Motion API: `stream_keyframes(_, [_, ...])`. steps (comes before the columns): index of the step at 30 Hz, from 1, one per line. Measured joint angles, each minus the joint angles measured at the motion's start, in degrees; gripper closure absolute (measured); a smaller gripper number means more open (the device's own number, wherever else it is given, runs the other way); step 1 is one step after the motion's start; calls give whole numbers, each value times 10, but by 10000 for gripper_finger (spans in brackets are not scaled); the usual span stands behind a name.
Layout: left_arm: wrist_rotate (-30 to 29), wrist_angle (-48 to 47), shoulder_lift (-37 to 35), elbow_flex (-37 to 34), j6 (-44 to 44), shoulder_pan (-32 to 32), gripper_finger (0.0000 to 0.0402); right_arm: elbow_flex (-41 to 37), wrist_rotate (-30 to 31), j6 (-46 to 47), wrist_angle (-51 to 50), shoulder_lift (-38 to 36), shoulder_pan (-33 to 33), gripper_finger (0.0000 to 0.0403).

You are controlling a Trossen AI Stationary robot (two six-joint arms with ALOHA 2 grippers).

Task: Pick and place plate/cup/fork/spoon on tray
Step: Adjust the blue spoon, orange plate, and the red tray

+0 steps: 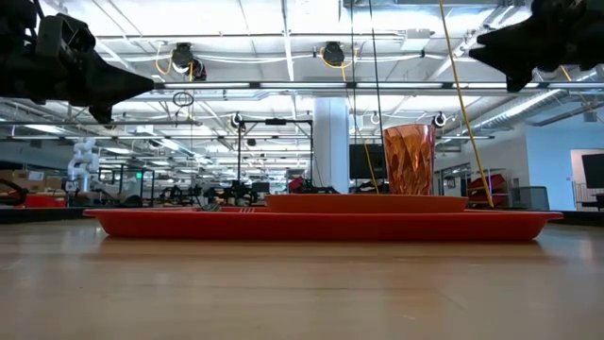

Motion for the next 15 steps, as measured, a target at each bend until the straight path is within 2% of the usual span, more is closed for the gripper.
stream_keyframes(3, [0, 0, 0, 0, -4, 0, 394, -28, -2, 2, 28, 0, 0, 266])
stream_keyframes(11, [0, -2, 0, 0, 44, 0, 374, -139, -14, 26, 218, 0, 0, 266])
stream_keyframes(15, [1, -4, 6, 0, 44, 0, 374, -140, -14, 33, 203, 2, 0, 266])
